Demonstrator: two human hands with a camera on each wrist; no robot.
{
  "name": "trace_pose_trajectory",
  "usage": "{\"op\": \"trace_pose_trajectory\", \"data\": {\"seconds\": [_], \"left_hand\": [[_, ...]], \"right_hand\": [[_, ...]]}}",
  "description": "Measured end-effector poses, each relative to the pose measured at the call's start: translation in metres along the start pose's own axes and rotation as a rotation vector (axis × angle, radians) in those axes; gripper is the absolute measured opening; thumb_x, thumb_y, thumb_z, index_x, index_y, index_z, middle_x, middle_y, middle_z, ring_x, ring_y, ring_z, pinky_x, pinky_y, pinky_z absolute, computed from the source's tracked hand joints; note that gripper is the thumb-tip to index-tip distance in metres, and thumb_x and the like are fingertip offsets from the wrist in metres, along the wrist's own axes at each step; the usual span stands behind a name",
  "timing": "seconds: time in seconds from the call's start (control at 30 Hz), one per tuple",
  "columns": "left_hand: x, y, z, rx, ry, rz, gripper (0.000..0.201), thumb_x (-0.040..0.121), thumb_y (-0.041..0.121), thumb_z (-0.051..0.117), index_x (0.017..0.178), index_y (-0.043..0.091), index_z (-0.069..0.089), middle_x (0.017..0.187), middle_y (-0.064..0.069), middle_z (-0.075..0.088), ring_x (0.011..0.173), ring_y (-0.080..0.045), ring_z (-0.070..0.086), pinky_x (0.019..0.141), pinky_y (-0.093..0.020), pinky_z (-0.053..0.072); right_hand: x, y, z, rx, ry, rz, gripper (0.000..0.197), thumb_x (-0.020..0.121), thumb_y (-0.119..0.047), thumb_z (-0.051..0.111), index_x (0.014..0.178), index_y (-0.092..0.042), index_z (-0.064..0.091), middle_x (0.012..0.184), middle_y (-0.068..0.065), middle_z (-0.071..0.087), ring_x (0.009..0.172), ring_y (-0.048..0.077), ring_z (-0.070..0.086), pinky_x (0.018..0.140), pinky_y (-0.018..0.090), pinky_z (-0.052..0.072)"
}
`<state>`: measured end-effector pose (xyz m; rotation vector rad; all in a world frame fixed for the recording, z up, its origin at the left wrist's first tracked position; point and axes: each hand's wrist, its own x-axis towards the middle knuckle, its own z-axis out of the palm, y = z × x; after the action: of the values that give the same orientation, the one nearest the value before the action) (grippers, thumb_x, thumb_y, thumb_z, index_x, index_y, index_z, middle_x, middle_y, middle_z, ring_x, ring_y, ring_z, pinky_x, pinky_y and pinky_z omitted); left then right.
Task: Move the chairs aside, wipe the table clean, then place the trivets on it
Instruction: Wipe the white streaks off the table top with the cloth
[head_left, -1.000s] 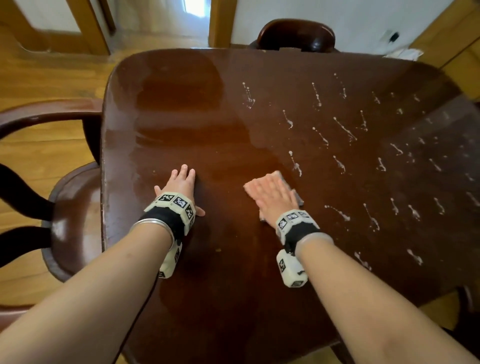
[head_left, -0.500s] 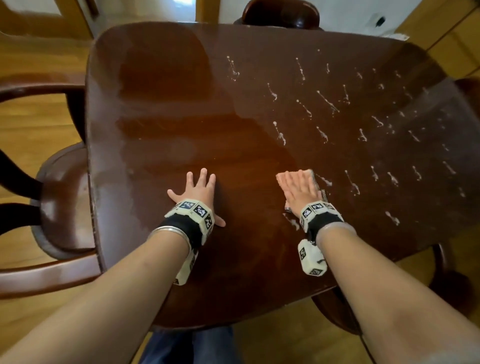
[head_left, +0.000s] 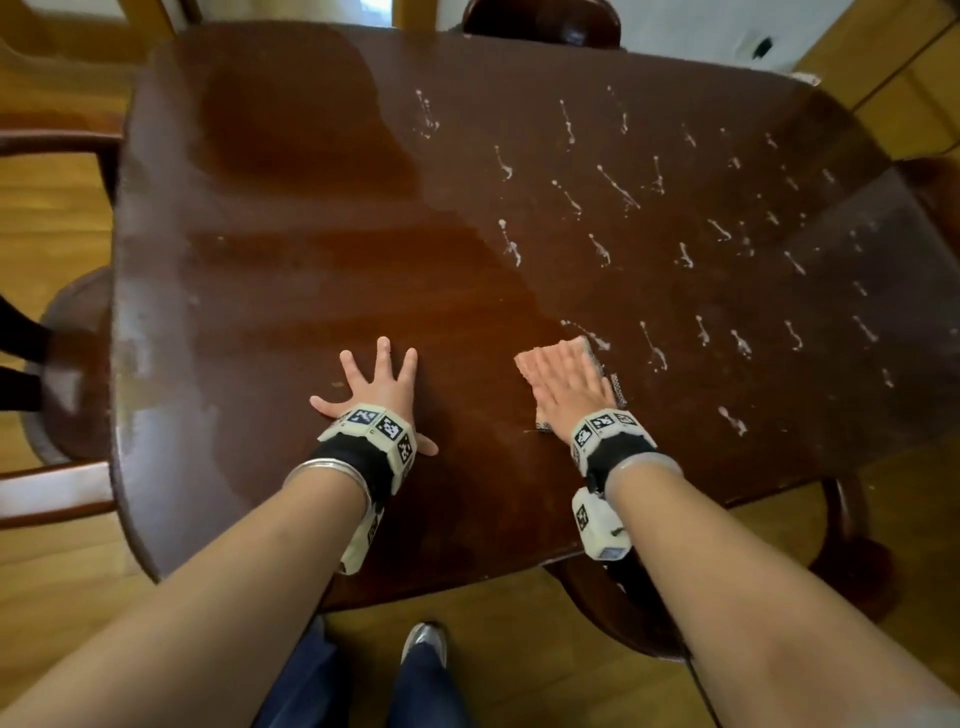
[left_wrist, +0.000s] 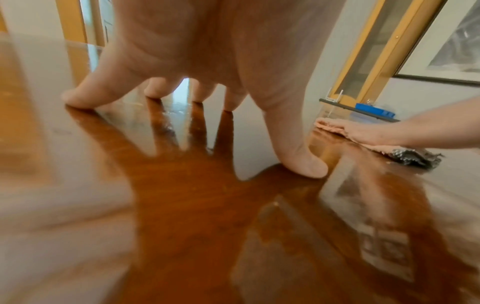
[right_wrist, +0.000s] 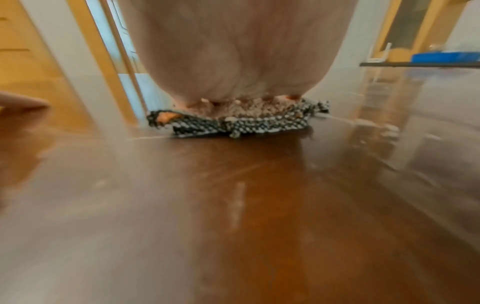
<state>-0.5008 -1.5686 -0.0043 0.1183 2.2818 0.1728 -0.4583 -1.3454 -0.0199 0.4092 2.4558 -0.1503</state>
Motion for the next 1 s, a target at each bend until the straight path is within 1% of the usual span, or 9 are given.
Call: {"op": "trace_pose_trajectory", "data": {"seconds": [0.13, 0.3, 0.37, 0.43, 0.5, 0.6, 0.7, 0.8, 1.0], "left_hand": [[-0.002, 0.000, 0.003, -0.036, 0.013, -0.009, 0.130, 0.060, 0.045, 0.084, 0.148, 0.039, -0.011, 0.154, 0.009, -0.029, 0.142, -0.036, -0.022, 0.101, -0.076, 0.014], [-0.007, -0.001, 0.010, -0.048, 0.042, 0.003, 0.124, 0.062, 0.046, 0.083, 0.149, 0.040, -0.006, 0.155, 0.012, -0.024, 0.143, -0.034, -0.020, 0.102, -0.076, 0.015], [-0.011, -0.004, 0.015, -0.013, 0.035, 0.014, 0.126, 0.062, 0.049, 0.083, 0.149, 0.039, -0.008, 0.155, 0.012, -0.025, 0.143, -0.034, -0.020, 0.102, -0.075, 0.014], [-0.013, -0.005, 0.019, 0.025, 0.033, 0.031, 0.128, 0.061, 0.052, 0.082, 0.149, 0.039, -0.010, 0.155, 0.011, -0.026, 0.142, -0.035, -0.021, 0.103, -0.074, 0.013], [-0.011, -0.006, 0.019, 0.020, 0.036, 0.031, 0.129, 0.060, 0.050, 0.083, 0.149, 0.039, -0.011, 0.154, 0.011, -0.026, 0.142, -0.035, -0.022, 0.103, -0.075, 0.011], [-0.008, -0.004, 0.016, 0.005, 0.032, 0.040, 0.132, 0.057, 0.047, 0.086, 0.148, 0.041, -0.010, 0.154, 0.012, -0.026, 0.142, -0.036, -0.022, 0.101, -0.076, 0.010], [-0.010, -0.007, 0.017, -0.011, 0.041, 0.051, 0.130, 0.058, 0.046, 0.086, 0.149, 0.040, -0.006, 0.156, 0.012, -0.023, 0.142, -0.036, -0.020, 0.102, -0.075, 0.010], [-0.016, -0.010, 0.020, 0.012, 0.066, 0.070, 0.125, 0.061, 0.050, 0.083, 0.150, 0.038, -0.005, 0.156, 0.010, -0.022, 0.143, -0.035, -0.019, 0.105, -0.073, 0.009], [-0.039, -0.006, 0.045, 0.049, 0.013, 0.082, 0.129, 0.060, 0.056, 0.080, 0.149, 0.037, -0.012, 0.155, 0.007, -0.028, 0.141, -0.039, -0.022, 0.105, -0.073, 0.008]], "right_hand": [[-0.016, -0.041, 0.007, -0.050, 0.001, -0.121, 0.074, 0.099, -0.020, 0.035, 0.148, -0.042, -0.016, 0.156, -0.005, -0.031, 0.142, 0.026, -0.029, 0.117, 0.052, -0.010], [-0.035, -0.036, 0.034, -0.122, 0.006, -0.322, 0.064, 0.102, -0.029, 0.028, 0.147, -0.048, -0.013, 0.155, -0.014, -0.030, 0.142, 0.015, -0.029, 0.117, 0.047, -0.010], [-0.035, -0.005, 0.029, -0.076, -0.015, -0.255, 0.061, 0.103, -0.028, 0.025, 0.147, -0.050, -0.012, 0.155, -0.014, -0.029, 0.142, 0.015, -0.029, 0.118, 0.047, -0.009], [-0.032, 0.022, 0.021, 0.003, -0.021, -0.080, 0.055, 0.104, -0.033, 0.017, 0.147, -0.049, -0.013, 0.156, -0.011, -0.030, 0.143, 0.017, -0.028, 0.118, 0.048, -0.009], [-0.031, 0.025, 0.018, 0.034, 0.001, 0.025, 0.061, 0.104, -0.027, 0.021, 0.146, -0.046, -0.018, 0.156, -0.007, -0.031, 0.143, 0.021, -0.029, 0.118, 0.051, -0.009], [-0.037, -0.021, 0.027, 0.068, 0.034, -0.016, 0.086, 0.092, 0.000, 0.034, 0.147, -0.046, -0.016, 0.155, -0.007, -0.031, 0.141, 0.026, -0.032, 0.114, 0.053, -0.016], [-0.053, -0.071, 0.045, -0.007, 0.068, -0.175, 0.072, 0.099, -0.017, 0.032, 0.148, -0.047, -0.012, 0.155, -0.010, -0.030, 0.142, 0.022, -0.030, 0.115, 0.050, -0.014], [-0.057, -0.062, 0.055, -0.037, 0.086, -0.255, 0.062, 0.102, -0.031, 0.028, 0.148, -0.047, -0.009, 0.157, -0.013, -0.025, 0.144, 0.016, -0.026, 0.115, 0.046, -0.010], [-0.063, 0.021, 0.047, 0.052, 0.013, 0.064, 0.066, 0.102, -0.023, 0.025, 0.147, -0.046, -0.017, 0.156, -0.007, -0.031, 0.142, 0.021, -0.029, 0.118, 0.051, -0.009]]}}
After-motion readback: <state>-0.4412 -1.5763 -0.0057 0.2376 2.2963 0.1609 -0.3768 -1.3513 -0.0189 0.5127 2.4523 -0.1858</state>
